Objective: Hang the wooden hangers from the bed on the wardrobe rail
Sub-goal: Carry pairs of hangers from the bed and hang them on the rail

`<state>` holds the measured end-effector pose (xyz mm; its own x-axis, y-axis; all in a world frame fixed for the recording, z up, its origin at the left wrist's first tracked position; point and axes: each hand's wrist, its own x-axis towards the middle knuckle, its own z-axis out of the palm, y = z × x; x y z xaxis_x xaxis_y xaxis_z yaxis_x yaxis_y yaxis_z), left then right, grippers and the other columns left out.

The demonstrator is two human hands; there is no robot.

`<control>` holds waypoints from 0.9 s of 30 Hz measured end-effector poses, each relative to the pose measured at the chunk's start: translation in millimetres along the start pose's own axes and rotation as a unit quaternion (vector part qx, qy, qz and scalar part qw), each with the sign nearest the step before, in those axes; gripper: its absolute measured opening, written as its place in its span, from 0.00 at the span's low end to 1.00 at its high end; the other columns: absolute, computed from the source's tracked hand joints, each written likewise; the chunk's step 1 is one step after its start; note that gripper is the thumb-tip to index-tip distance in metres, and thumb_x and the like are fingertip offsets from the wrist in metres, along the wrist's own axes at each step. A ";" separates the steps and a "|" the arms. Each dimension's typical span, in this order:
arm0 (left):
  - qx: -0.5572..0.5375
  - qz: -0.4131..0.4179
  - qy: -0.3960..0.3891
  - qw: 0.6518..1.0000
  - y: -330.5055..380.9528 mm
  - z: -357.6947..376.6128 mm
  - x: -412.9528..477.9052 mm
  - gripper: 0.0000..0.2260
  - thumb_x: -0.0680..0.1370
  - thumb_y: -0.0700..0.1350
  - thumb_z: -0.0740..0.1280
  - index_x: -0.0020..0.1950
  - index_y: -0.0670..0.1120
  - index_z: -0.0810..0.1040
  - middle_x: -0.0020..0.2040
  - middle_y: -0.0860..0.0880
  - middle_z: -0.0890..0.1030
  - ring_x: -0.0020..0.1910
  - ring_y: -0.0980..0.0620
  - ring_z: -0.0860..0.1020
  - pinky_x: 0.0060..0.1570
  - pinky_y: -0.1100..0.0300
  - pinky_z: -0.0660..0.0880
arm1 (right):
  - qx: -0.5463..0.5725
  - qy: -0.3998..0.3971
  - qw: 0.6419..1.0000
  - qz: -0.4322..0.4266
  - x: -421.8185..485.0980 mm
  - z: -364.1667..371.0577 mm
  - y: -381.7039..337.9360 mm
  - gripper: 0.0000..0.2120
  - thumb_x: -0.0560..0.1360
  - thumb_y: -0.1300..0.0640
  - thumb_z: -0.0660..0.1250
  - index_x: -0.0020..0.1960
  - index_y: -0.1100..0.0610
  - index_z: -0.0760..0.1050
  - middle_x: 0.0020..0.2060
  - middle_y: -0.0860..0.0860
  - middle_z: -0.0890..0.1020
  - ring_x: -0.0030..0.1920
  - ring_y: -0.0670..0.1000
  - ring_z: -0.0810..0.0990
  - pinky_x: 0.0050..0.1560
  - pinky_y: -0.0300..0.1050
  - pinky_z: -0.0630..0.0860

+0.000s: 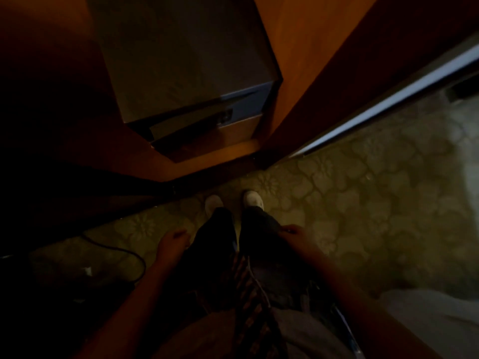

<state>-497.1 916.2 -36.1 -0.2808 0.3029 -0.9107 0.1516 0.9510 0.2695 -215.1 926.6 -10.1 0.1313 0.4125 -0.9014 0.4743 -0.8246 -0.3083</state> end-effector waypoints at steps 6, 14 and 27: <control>0.130 0.018 -0.026 0.991 5.5 8.3 -1.3 0.15 0.77 0.37 0.62 0.63 0.36 0.73 0.62 0.36 0.76 0.57 0.41 0.75 0.52 0.57 0.67 | 0.047 0.046 0.998 0.017 -18.0 14.4 42.1 0.12 0.74 0.54 0.63 0.53 0.57 0.80 0.46 0.57 0.84 0.46 0.55 0.83 0.50 0.50 0.78; 0.229 0.069 -0.063 0.969 44.2 31.4 -4.6 0.10 0.79 0.39 0.60 0.59 0.39 0.72 0.43 0.43 0.76 0.44 0.43 0.76 0.44 0.53 0.73 | -0.030 -0.042 0.998 0.042 -38.6 22.0 99.6 0.18 0.80 0.56 0.56 0.67 0.60 0.70 0.64 0.59 0.75 0.62 0.55 0.74 0.61 0.42 0.68; 0.511 0.251 -0.122 0.813 7.5 194.0 -70.3 0.14 0.77 0.37 0.62 0.61 0.37 0.75 0.62 0.38 0.77 0.62 0.40 0.74 0.57 0.56 0.68 | 0.259 0.096 0.956 0.096 -77.4 -52.9 294.3 0.11 0.79 0.56 0.56 0.55 0.59 0.75 0.49 0.56 0.78 0.54 0.57 0.78 0.51 0.48 0.74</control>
<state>-292.4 889.9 -30.7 0.2360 0.4973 -0.8349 0.9324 0.1260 0.3387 -39.6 672.5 -15.0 0.3543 0.2564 -0.8993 -0.0625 -0.9530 -0.2963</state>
